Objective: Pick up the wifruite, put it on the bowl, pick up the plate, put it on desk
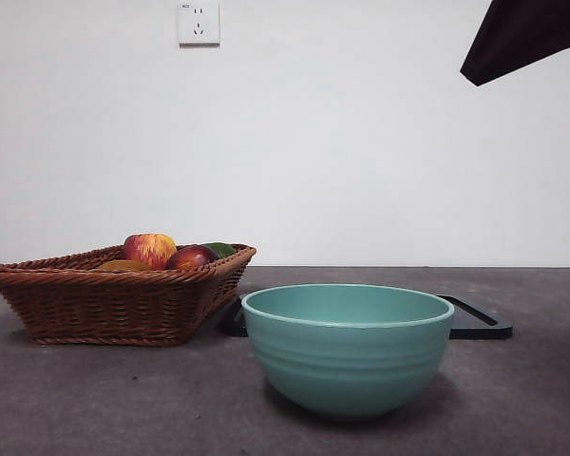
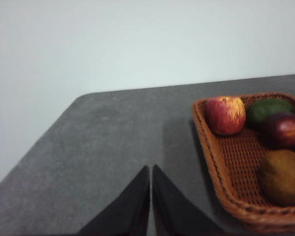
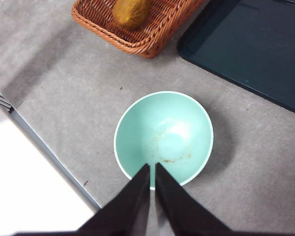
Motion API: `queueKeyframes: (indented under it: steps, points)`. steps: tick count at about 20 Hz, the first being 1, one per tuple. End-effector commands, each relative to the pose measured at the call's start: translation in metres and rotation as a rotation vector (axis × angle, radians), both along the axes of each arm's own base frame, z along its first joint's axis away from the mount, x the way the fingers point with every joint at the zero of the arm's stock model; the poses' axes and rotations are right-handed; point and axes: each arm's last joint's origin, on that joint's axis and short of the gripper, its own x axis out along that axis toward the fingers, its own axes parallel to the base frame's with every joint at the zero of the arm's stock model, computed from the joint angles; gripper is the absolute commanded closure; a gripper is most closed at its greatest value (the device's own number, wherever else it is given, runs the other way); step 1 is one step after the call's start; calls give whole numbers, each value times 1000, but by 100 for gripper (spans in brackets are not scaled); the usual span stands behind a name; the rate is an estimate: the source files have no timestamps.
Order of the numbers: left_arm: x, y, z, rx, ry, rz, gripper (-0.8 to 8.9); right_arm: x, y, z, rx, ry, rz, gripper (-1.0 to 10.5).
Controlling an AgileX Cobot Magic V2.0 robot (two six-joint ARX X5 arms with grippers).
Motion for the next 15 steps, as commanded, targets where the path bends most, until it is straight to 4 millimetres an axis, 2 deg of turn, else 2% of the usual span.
queueKeyframes:
  steps: [1,10,15]
  points:
    - [1,0,-8,-21,1,7,806,0,2,5,12,-16,10,939]
    - [2,1,-31,-50,132,10,806,0,2,5,13,-16,10,939]
    - [2,0,-32,-61,139,11,806,0,2,5,12,-16,10,939]
